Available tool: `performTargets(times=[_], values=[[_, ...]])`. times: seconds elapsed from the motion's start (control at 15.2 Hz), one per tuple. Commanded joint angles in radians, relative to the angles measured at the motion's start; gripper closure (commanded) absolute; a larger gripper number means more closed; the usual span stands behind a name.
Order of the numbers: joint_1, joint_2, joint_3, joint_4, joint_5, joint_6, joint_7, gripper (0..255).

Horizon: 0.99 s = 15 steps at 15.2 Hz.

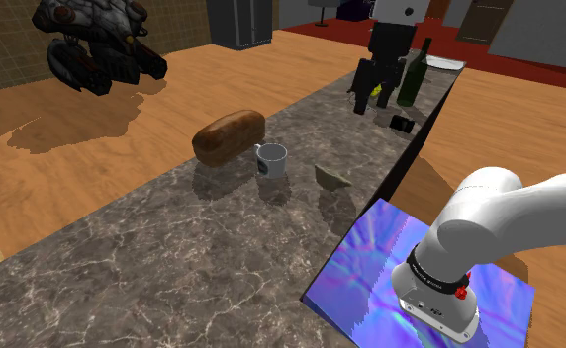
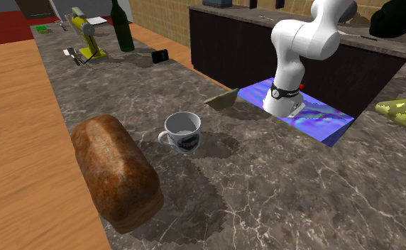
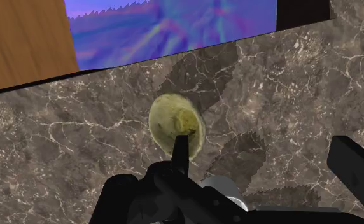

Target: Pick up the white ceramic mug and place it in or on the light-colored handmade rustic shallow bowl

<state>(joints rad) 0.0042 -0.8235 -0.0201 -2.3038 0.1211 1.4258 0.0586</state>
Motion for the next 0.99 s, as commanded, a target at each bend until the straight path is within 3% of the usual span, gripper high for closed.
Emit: performTargets(times=[0.0, 0.46, 0.92], values=[[0.000, 0.000, 0.000, 0.000, 0.000, 0.000, 0.000, 0], [-0.002, 0.170, 0.010, -0.054, -0.013, 0.240, -0.024, 0], [-0.005, 0.389, 0.018, -0.038, -0.024, 0.460, -0.041, 0]])
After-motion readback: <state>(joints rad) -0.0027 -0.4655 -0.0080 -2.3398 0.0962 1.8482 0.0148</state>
